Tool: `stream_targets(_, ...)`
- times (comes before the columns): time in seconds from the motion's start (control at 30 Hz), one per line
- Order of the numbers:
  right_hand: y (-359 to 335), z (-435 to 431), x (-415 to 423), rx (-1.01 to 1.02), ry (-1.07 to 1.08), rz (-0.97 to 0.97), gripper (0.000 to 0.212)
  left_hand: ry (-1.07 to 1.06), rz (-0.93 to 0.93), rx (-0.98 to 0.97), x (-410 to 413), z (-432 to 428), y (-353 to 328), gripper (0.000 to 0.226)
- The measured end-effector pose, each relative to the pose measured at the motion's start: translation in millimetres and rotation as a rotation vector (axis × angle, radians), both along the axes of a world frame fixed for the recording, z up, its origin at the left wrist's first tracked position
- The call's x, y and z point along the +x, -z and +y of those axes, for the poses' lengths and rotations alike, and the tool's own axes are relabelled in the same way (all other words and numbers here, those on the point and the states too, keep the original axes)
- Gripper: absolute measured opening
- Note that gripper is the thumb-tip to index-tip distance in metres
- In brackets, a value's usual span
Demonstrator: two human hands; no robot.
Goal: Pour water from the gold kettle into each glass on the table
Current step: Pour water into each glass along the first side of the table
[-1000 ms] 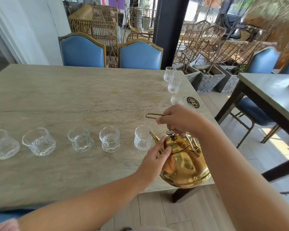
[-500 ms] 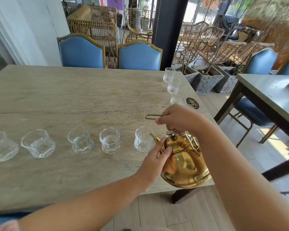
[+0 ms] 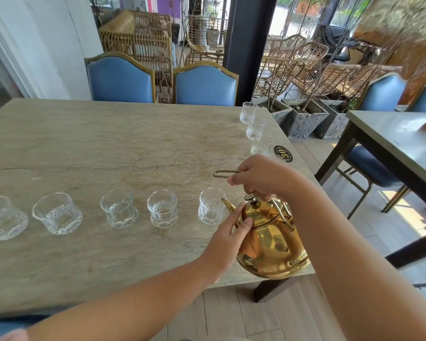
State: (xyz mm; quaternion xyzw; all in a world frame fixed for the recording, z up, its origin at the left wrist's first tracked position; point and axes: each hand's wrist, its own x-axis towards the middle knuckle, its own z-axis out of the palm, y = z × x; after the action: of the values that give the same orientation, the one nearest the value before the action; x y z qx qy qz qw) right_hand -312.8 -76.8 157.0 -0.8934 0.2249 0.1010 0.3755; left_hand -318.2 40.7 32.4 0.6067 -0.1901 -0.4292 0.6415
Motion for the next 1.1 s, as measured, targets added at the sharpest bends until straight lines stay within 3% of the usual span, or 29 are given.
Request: stream_targets(1.1,-1.8,7.3,2.6,-0.023,0.014,0.037,0.021,0.048,-0.018,0.008,5.3,5.7,-2.3,0.046)
